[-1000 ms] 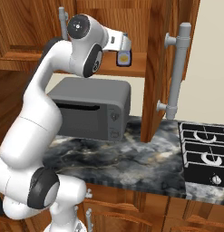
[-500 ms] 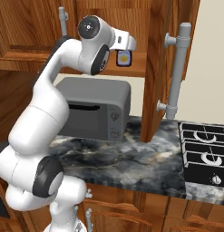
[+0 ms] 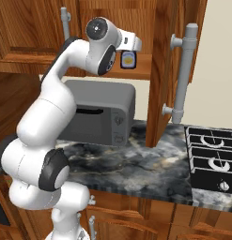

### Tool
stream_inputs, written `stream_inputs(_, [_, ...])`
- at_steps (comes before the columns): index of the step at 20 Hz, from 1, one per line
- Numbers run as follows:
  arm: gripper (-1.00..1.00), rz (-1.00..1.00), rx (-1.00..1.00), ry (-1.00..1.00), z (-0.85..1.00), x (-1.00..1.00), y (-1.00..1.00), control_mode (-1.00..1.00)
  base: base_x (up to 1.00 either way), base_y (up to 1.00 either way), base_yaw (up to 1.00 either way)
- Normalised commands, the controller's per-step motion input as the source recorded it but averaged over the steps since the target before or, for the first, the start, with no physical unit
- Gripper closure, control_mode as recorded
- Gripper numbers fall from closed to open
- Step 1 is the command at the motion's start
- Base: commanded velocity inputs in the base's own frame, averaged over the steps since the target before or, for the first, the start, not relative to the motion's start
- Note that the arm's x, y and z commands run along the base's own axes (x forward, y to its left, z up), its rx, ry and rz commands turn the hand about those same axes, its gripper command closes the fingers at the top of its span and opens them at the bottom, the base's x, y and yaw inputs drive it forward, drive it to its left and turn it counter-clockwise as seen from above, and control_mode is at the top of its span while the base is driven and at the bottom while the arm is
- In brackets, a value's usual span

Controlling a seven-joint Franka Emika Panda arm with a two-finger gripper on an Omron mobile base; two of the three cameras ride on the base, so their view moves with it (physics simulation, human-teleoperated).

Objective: The dining table condiment station is running low on condiment bottle. Refill the condiment station by opening the cabinet and taking the condiment bottle from the cabinet and placing it on the dining table.

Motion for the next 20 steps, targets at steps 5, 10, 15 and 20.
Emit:
stream_inputs(5, [-1.00,0.00,0.00,0.00,0.00,0.39,-0.02,-1.00,0.00,0.00,0.00])
stream_inputs(10, [-1.00,0.00,0.00,0.00,0.00,0.38,-0.05,-1.00,0.00,0.00,0.00])
stream_inputs(15, [-1.00,0.01,0.00,0.00,-0.01,0.35,-0.15,-1.00,0.00,0.00,0.00])
stream_inputs(20, [-1.00,0.01,0.00,0.00,-0.02,0.32,-0.16,-1.00,0.00,0.00,0.00])
